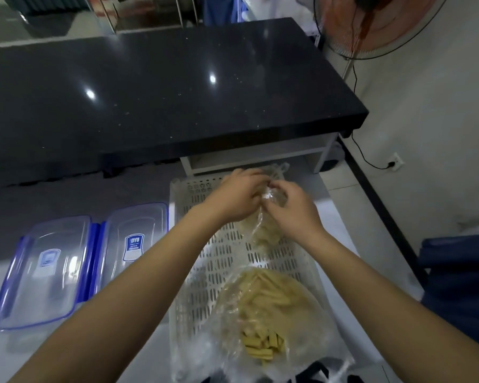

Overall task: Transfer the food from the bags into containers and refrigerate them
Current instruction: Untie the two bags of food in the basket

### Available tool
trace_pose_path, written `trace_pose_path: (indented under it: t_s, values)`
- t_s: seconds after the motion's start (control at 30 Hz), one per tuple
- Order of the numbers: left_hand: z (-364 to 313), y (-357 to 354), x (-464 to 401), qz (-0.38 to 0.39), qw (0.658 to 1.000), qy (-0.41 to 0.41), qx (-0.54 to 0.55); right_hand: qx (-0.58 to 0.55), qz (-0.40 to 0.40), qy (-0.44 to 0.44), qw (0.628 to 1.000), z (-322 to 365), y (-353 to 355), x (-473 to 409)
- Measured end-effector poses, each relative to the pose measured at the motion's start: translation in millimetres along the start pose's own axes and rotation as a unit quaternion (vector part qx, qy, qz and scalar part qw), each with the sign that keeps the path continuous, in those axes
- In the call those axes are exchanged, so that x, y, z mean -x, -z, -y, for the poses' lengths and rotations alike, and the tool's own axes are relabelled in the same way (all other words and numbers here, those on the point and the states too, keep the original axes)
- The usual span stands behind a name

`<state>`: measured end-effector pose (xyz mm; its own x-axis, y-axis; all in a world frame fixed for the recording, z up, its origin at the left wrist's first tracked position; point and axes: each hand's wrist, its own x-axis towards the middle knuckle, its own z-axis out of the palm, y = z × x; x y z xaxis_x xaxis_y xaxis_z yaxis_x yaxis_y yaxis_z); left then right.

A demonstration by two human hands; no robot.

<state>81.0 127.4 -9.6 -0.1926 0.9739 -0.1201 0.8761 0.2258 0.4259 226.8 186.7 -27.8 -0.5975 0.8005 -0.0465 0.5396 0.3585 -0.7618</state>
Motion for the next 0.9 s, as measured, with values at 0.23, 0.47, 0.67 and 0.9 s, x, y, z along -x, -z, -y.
trace_pose_path:
  t_s: [0.23,0.47,0.67,0.9]
  values:
    - [10,0,-7,0.013,1.0,-0.018,-0.018,-0.008,-0.024,0.013,1.0,-12,-7,14]
    - [14,2,13,-0.037,0.997,-0.013,-0.064,0.003,0.047,0.056,0.997,-11,-7,11]
    - [11,1,44,-0.125,0.992,0.008,0.019,0.002,0.095,0.104,0.99,-9,9,5]
    - [3,-14,85,-0.29,0.941,0.063,0.162,-0.026,0.045,0.189,0.981,7,20,2]
